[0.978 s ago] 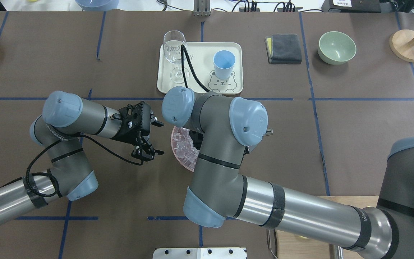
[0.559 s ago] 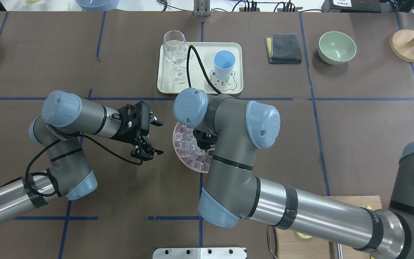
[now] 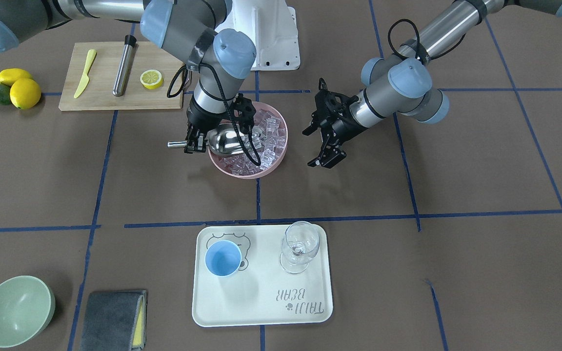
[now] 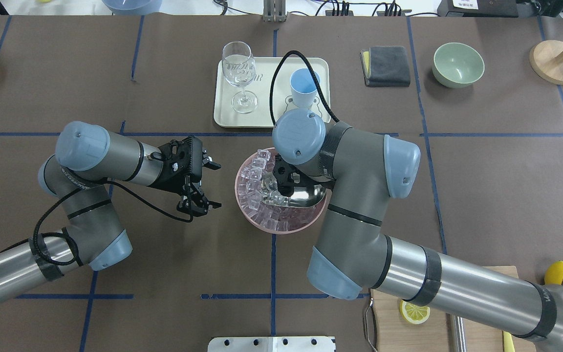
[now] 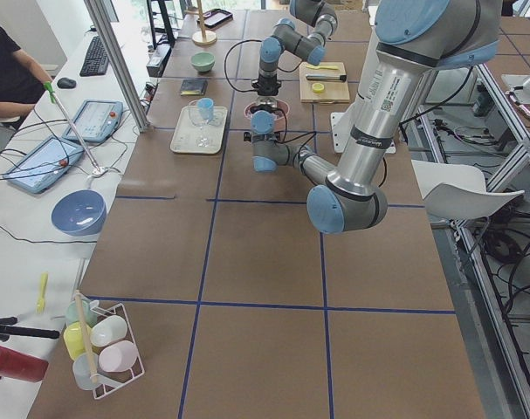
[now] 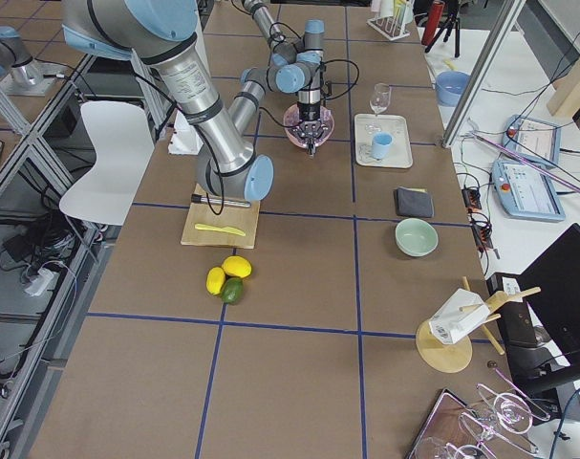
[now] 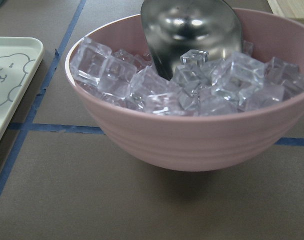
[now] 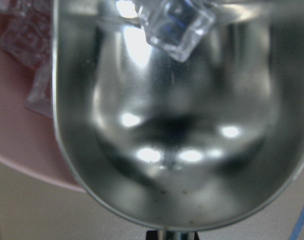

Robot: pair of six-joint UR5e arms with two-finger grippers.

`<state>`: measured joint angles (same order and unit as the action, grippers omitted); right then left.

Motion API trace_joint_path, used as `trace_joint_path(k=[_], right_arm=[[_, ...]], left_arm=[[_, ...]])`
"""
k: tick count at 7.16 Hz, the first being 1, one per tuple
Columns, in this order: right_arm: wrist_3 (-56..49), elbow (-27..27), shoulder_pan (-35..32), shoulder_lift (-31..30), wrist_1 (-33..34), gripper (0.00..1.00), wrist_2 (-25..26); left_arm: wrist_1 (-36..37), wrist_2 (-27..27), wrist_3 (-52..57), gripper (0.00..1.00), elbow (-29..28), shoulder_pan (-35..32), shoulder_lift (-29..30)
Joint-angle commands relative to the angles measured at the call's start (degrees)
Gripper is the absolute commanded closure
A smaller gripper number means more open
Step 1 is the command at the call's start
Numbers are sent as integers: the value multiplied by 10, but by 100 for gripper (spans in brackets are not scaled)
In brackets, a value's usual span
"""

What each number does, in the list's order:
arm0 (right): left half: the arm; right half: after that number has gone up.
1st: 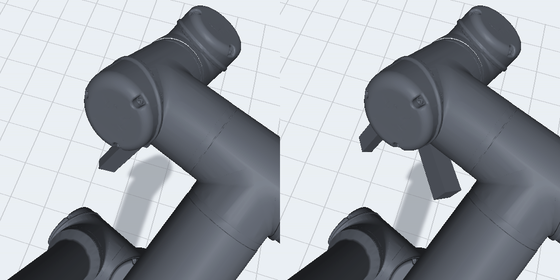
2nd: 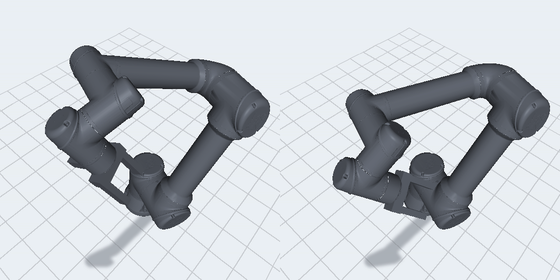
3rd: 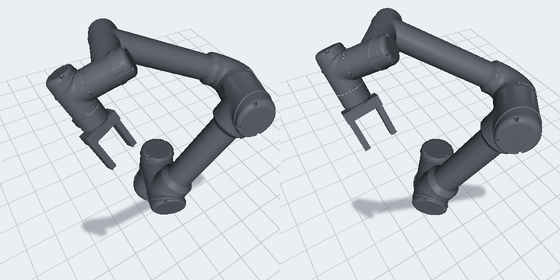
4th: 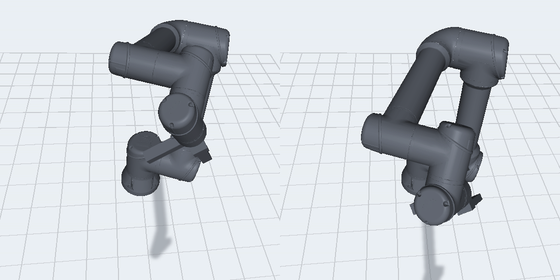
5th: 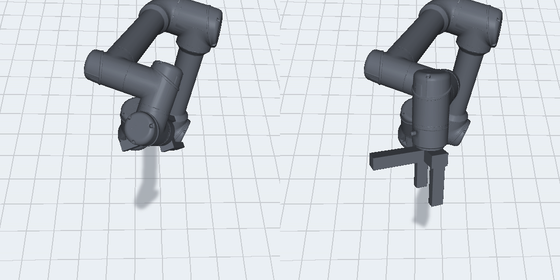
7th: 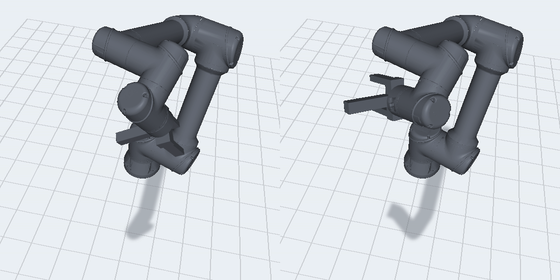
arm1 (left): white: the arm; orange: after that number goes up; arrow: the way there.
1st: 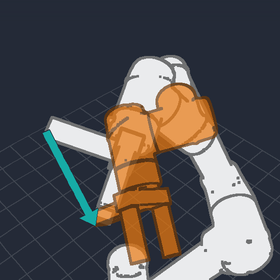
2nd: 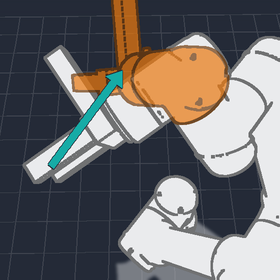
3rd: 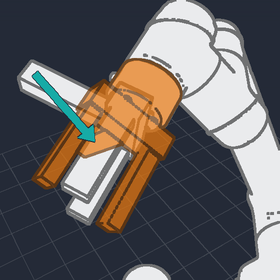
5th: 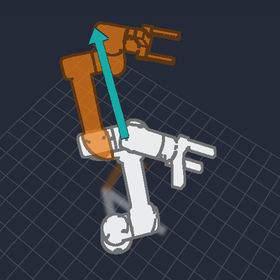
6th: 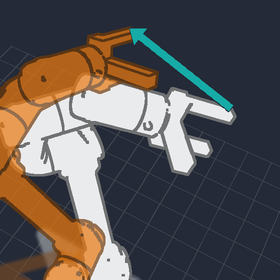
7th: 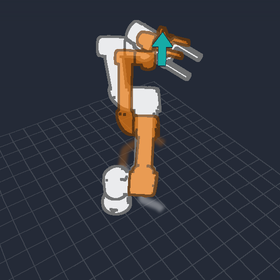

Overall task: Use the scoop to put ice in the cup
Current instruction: 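Drag the scoop through the ice cubes with the right gripper to fill it, then lift the filled scoop out with the right gripper while the left arm withdraws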

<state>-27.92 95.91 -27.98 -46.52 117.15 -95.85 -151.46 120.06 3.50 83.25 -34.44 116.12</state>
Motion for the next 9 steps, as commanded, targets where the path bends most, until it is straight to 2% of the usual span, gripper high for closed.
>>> trace_joint_path(k=[1, 2, 4, 7, 9], right_arm=[[2, 18, -17, -36, -80, 100, -45], [3, 20, -21, -43, -101, 100, -59], [4, 27, -23, -42, -101, 100, -62], [3, 44, -59, -43, -103, 100, -123], [4, 74, -105, -43, -94, 100, -155]], left_arm=[[-1, 0, 1, 0, 1, -3, 1], [0, 0, 1, 0, 1, -4, 1], [-1, 0, 0, 0, 1, -5, 1], [7, 1, -5, 0, 4, -14, -3], [10, 1, -5, 0, 10, -55, -26]])
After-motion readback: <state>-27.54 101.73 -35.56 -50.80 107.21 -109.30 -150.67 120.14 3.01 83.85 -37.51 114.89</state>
